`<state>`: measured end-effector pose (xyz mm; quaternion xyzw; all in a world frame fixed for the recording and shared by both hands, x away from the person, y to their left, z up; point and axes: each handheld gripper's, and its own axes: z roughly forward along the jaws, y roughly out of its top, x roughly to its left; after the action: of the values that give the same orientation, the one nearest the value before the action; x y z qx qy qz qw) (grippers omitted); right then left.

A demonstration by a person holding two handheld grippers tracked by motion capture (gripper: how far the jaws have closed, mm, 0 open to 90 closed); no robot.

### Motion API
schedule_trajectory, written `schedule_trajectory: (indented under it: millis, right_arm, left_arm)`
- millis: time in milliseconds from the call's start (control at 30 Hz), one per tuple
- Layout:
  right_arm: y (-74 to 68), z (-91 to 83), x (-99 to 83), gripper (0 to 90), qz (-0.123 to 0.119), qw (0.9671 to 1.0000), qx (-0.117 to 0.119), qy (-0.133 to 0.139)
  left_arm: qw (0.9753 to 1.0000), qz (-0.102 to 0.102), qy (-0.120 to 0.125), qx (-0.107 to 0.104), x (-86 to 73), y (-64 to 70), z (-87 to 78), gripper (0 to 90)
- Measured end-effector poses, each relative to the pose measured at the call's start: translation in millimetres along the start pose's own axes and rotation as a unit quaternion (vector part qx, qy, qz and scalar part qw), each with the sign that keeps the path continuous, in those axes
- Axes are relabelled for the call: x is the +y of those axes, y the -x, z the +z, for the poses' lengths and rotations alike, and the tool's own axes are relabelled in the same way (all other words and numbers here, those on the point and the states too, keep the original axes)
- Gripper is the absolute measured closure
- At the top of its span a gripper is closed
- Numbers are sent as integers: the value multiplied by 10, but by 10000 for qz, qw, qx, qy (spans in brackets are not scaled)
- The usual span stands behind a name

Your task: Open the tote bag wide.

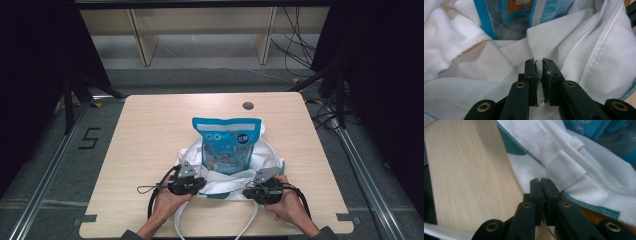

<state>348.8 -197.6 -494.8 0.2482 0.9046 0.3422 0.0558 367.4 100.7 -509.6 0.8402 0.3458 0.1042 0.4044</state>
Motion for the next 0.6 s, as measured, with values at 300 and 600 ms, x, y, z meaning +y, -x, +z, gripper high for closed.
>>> schedule_trajectory:
  millis: [300,600]
  right_arm:
    - [129,66,86,886,20,9997,-230,30]
    - [303,160,191,886,102,9989,-436,129]
  left_arm:
    - [9999,-135,-42,24,34,-94,132,846]
    - [9996,-171,-27,241,131,-255,227,865]
